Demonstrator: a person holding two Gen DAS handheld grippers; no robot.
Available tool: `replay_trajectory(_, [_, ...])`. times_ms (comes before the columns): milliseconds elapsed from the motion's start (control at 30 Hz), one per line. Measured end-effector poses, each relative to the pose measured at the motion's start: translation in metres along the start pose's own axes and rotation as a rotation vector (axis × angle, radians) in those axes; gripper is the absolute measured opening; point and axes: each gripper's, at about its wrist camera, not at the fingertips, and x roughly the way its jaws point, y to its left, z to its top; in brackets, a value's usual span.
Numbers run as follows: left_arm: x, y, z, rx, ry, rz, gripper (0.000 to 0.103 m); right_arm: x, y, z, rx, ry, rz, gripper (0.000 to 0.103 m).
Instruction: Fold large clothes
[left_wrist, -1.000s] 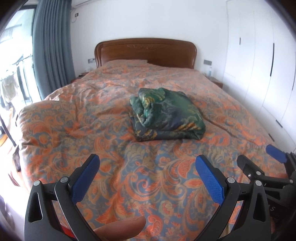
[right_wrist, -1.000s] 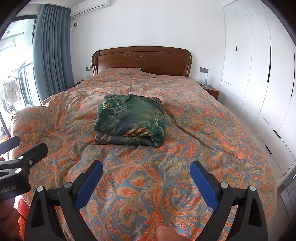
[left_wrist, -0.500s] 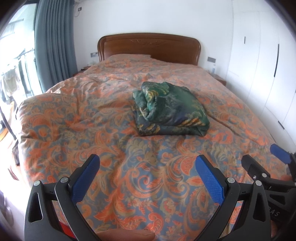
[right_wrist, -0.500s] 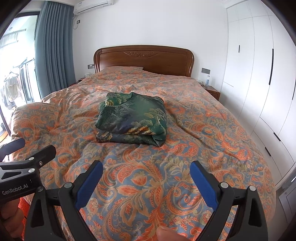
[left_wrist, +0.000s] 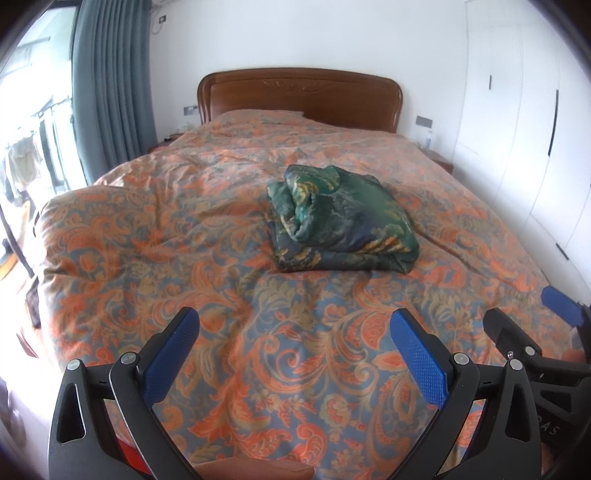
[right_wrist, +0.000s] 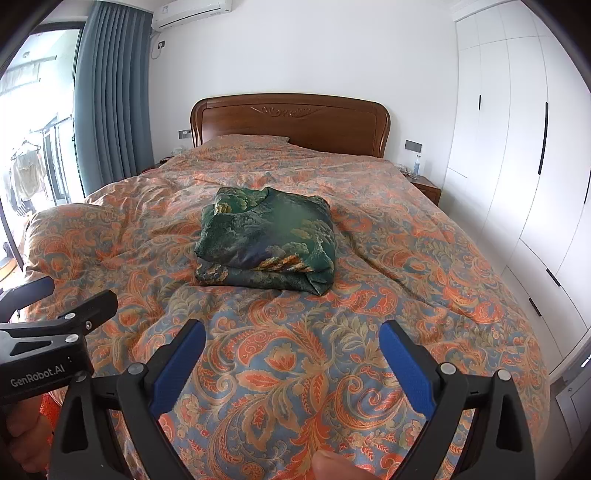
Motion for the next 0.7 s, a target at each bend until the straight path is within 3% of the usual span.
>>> replay_trajectory(700, [0.002, -0.007, -0.003, -0.015, 0.012, -0.015, 0.103, 0.005, -0.01, -0.002, 0.029, 0.006, -0.037, 0.097])
